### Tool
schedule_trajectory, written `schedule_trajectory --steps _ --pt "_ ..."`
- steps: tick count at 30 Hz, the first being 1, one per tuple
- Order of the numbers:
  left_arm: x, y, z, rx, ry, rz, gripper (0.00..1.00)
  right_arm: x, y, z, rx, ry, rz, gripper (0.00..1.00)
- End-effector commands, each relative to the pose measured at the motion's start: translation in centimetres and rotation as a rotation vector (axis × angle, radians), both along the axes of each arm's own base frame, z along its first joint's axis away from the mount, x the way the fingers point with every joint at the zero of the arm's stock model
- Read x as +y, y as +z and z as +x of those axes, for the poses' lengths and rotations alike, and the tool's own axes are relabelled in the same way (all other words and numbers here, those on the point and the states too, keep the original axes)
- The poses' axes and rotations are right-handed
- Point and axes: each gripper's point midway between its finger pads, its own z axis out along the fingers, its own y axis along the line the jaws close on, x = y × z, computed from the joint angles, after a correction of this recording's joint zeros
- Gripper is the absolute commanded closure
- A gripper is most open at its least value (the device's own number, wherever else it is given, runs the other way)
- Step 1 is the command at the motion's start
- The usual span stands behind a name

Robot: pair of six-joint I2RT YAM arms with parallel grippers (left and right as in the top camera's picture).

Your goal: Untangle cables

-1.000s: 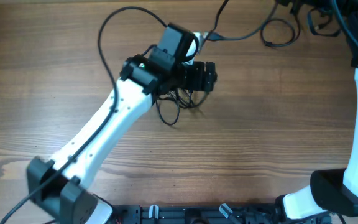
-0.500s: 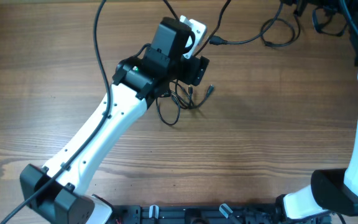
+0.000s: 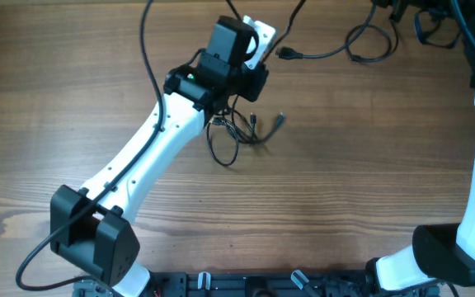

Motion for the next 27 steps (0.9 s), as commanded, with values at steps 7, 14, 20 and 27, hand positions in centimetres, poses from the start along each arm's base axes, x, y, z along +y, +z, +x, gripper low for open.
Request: schedule_trajectory --steps 7,14,20,27 --pt "0.1 2.0 0.1 0.01 0.043 -0.108 0.96 -1.4 -2.0 1.6 -0.017 -0.108 -0.11 0.96" --pt "1.9 13.5 -2.8 -0.171 0.095 -0.329 0.96 -8.4 -9.4 4.0 0.145 -0.496 -0.461 0.95" --pt "3.1 20.4 -5.0 -0.264 0.143 -0.528 0.96 -11.1 -12.9 2.9 0.233 -0.552 -0.652 0.94" --pt "6.8 20.1 -3.5 -0.335 0.344 -0.438 0.96 -11.6 -14.2 1.8 0.238 -0.505 -0.757 0.94"
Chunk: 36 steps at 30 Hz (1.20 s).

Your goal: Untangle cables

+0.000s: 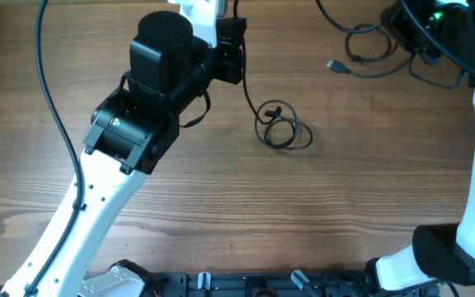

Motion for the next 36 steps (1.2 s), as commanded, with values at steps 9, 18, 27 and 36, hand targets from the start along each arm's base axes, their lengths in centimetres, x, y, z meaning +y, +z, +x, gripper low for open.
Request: schedule_trajectory --steps 9,18,27,36 --pt "11.0 -1.4 0.9 0.018 0.583 0.233 0.96 -0.6 -4.9 0.2 0.174 0.019 -0.067 0.96" --pt "9.9 -4.1 -0.2 0.129 0.499 0.247 0.96 0.9 -7.7 1.6 0.247 0.105 -0.031 0.95" --pt "15.9 -5.6 -2.5 0.181 0.724 0.519 0.96 0.7 -7.9 1.5 0.255 0.099 -0.038 0.95" --pt "4.3 -5.7 -2.4 0.244 0.153 0.155 0.96 0.8 -9.0 0.4 0.308 0.159 -0.081 0.96"
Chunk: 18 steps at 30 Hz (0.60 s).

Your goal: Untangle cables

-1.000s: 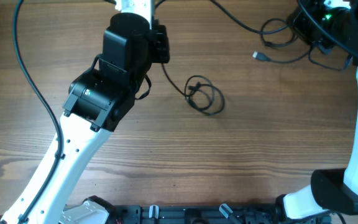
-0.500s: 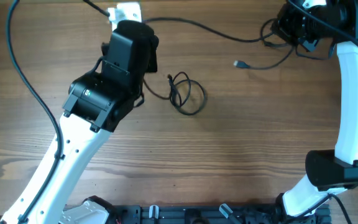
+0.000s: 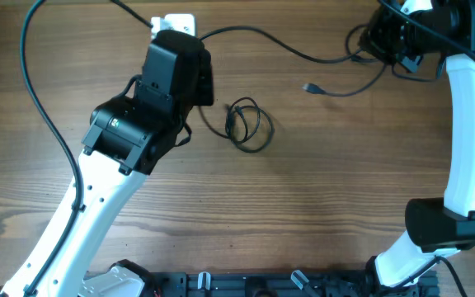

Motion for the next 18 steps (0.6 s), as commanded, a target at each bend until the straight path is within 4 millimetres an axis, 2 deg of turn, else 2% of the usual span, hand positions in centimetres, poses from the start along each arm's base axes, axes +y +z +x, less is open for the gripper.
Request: schedule_trajectory --steps 1,2,5,7,11,12,18 --pt "-2.7 2.4 -0.7 -0.039 -0.123 -0.148 0.96 -0.2 -1.7 0.2 0.035 0.064 -0.059 0.95" --pt "-2.9 3.1 -0.3 -0.067 -0.125 -0.16 0.96 0.2 -2.4 -0.1 0.071 0.074 -0.059 0.95" --pt "-2.7 3.4 -0.1 -0.082 -0.113 -0.158 0.96 1.6 -4.2 -0.5 0.138 0.126 -0.071 0.96" --pt "-1.3 3.1 0.2 -0.088 -0.042 -0.11 0.96 3.1 -5.6 -0.5 0.179 0.172 -0.078 0.96" --pt "3.9 2.4 0.4 -0.098 0.267 -0.044 0.96 6.7 -8.0 -0.4 0.234 0.259 -0.084 0.96" --pt "4.4 2.3 0.3 -0.098 0.296 -0.037 0.96 8.0 -8.8 -0.5 0.248 0.287 -0.089 0.96" --pt "5.5 2.3 0.6 -0.1 0.331 -0.027 0.96 12.7 -11.5 -0.9 0.294 0.394 -0.072 0.96"
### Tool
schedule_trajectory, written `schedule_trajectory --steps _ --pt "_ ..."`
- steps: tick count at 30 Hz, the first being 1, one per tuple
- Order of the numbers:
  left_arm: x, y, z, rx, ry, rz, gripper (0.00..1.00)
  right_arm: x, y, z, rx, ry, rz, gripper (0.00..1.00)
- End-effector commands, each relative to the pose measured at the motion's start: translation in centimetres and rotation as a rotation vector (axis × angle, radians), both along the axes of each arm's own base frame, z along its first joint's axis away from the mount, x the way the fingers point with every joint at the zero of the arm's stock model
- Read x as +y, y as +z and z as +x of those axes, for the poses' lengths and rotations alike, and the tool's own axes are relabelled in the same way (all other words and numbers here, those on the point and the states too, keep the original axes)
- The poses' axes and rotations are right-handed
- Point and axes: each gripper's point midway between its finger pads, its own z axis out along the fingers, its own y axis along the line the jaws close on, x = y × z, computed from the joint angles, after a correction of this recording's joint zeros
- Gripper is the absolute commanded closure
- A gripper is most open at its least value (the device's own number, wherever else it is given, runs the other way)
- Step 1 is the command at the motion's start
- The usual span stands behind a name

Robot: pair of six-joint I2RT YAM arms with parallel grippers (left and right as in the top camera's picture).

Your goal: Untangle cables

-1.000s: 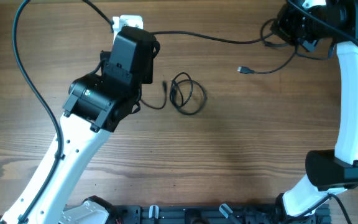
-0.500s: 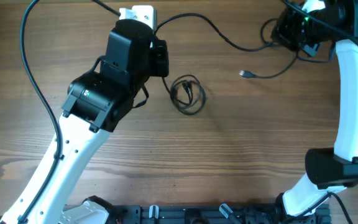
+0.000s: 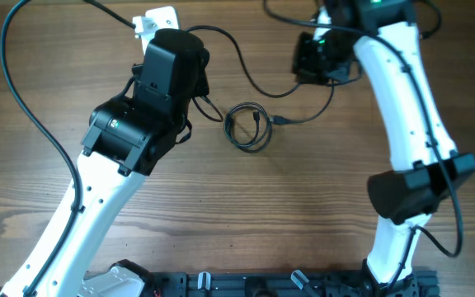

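Observation:
A small black cable coil (image 3: 246,127) lies on the wooden table (image 3: 303,206), just right of my left wrist. My left gripper (image 3: 162,31) is at the far left, mostly hidden under its black housing. A white charger block (image 3: 157,18) sticks out at its tip, apparently gripped. From there a long black cable (image 3: 243,73) sags across to my right gripper (image 3: 316,64), which is shut on it at the top centre. A loose plug end (image 3: 279,120) hangs down beside the coil.
More black cable loops (image 3: 279,12) run off the top edge behind the right arm. The left arm's own supply cable (image 3: 35,124) arcs over the left side of the table. The arm bases sit along the front edge (image 3: 246,285).
My right gripper has moved from the far top right to the top centre, with the cable in it. The loose plug end now lies lower, beside the coil. The left gripper has shifted slightly left.
First my left gripper was at the table's middle with the white block, over a tangled bunch. Then it was further left, with a small coil left on the table and a long cable stretched out. The right gripper stayed at the far right until now.

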Motion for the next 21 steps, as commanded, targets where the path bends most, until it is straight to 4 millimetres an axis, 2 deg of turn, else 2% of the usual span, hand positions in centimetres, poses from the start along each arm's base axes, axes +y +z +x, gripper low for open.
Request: schedule_trajectory --steps 1,4,8,9,10,11,14,16,19,21 --pt "2.4 1.3 -0.1 -0.04 0.094 -0.012 0.96 4.1 -2.3 0.0 0.04 0.094 0.05 0.96" --pt "3.3 0.8 -0.3 -0.013 0.114 0.001 0.96 7.1 -2.2 -0.1 0.02 0.146 0.121 0.96" --pt "3.7 0.5 -0.4 -0.001 0.122 0.008 0.96 8.5 -1.8 -0.3 0.028 0.144 0.173 0.96" --pt "3.7 0.5 -0.4 -0.001 0.123 0.007 0.96 8.3 -1.9 -0.2 0.019 0.152 0.158 0.96" --pt "3.7 0.5 -0.5 0.0 0.131 -0.004 0.96 7.2 -2.4 0.2 0.003 0.131 0.089 0.96" --pt "4.0 0.1 -0.6 0.012 0.157 -0.029 0.96 4.6 -3.3 0.9 -0.022 0.074 -0.064 0.96" --pt "3.6 -1.0 -0.8 0.056 0.148 -0.033 0.96 1.5 -4.1 1.0 -0.019 -0.012 -0.233 0.96" --pt "2.9 -2.2 -0.8 0.106 0.113 -0.042 0.96 0.7 -4.6 1.1 -0.019 -0.017 -0.281 0.96" --pt "2.2 -4.1 -0.9 0.18 0.089 -0.032 0.96 0.5 -6.1 0.9 0.006 -0.014 -0.298 0.96" --pt "2.2 -6.1 -0.7 0.247 0.094 0.005 0.96 0.3 -8.7 0.4 0.049 -0.008 -0.318 0.96"
